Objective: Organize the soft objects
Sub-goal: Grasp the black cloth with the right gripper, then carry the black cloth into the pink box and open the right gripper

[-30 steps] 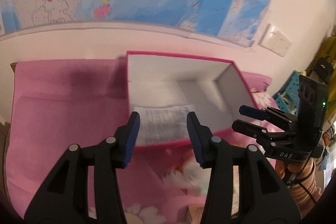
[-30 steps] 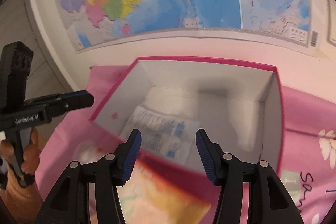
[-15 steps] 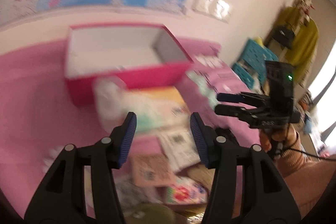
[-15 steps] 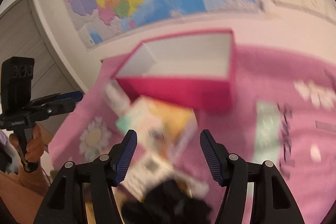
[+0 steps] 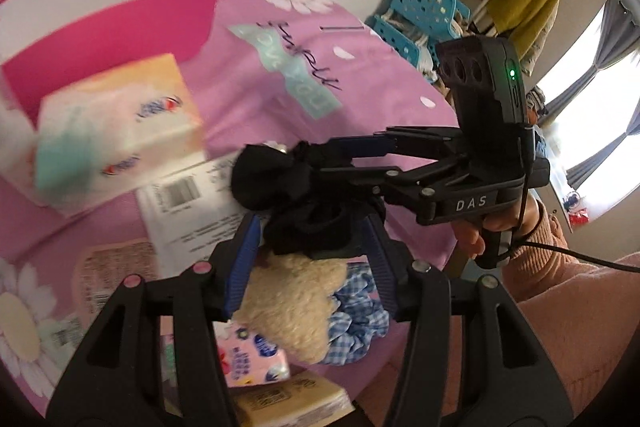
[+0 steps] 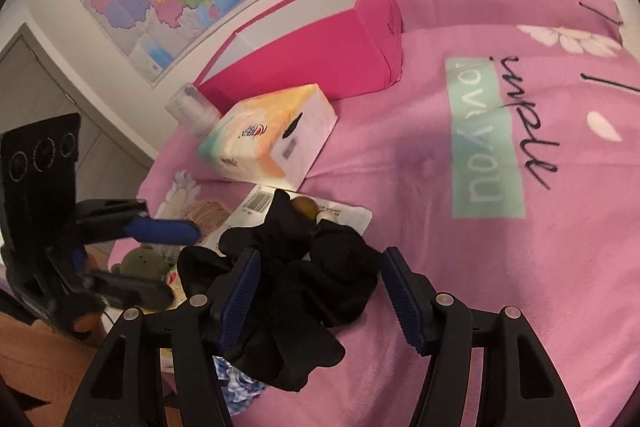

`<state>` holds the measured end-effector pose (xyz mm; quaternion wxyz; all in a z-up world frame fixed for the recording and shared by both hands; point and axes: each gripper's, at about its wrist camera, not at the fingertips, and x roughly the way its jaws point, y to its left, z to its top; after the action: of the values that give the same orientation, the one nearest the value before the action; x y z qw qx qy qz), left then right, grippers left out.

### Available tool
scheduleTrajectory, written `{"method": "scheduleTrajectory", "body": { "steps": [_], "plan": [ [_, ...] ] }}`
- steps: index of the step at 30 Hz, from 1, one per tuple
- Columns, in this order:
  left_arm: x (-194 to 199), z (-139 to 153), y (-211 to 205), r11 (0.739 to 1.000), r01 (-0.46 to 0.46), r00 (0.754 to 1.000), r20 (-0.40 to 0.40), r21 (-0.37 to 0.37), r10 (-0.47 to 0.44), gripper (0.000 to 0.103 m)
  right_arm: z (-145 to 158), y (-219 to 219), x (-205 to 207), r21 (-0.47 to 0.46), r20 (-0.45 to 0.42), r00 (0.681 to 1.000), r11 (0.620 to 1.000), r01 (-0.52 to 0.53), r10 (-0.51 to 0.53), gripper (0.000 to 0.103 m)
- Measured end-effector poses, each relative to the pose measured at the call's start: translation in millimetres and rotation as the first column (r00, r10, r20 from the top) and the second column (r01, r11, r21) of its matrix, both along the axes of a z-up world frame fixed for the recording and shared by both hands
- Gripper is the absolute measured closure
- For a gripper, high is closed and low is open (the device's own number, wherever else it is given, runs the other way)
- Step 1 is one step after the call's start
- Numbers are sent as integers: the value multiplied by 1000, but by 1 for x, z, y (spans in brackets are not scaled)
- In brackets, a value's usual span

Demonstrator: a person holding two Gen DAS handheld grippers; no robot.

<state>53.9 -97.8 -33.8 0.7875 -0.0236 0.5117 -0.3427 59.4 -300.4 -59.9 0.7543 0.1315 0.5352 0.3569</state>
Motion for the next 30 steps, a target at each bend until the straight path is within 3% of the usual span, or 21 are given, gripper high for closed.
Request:
{"method": "scheduleTrajectory", "body": {
  "steps": [5,10,11,14,17,30],
  "plan": [
    [12,-14,-8,1000,-18,998,-55,21,19,48,-9,0,-2,28,-21,1000,1000,-5,5,41],
    [19,-26,-10,999,-29,993,-111,13,31,48,-7,2,-2,27,-2,1000,1000,-15,15,71],
    [21,-27,-10,1000,-30,992,-119,7,31,50,-6,2,-3,28,6,1000,999,-20,20,81],
    [23,-30,-13,1000,-26,991,-129,-2,25,63,-2,1,-4,33,34,999,999,-22,20,89],
    [22,-24,-11,999,-27,993,-111,-21,25,70,9,2,-5,40,71,997,999,-23,20,91],
    [27,36,6,996,-48,998,46,-72,52,70,65,13,11,77,239,971,996,-53,34,92]
  ]
}}
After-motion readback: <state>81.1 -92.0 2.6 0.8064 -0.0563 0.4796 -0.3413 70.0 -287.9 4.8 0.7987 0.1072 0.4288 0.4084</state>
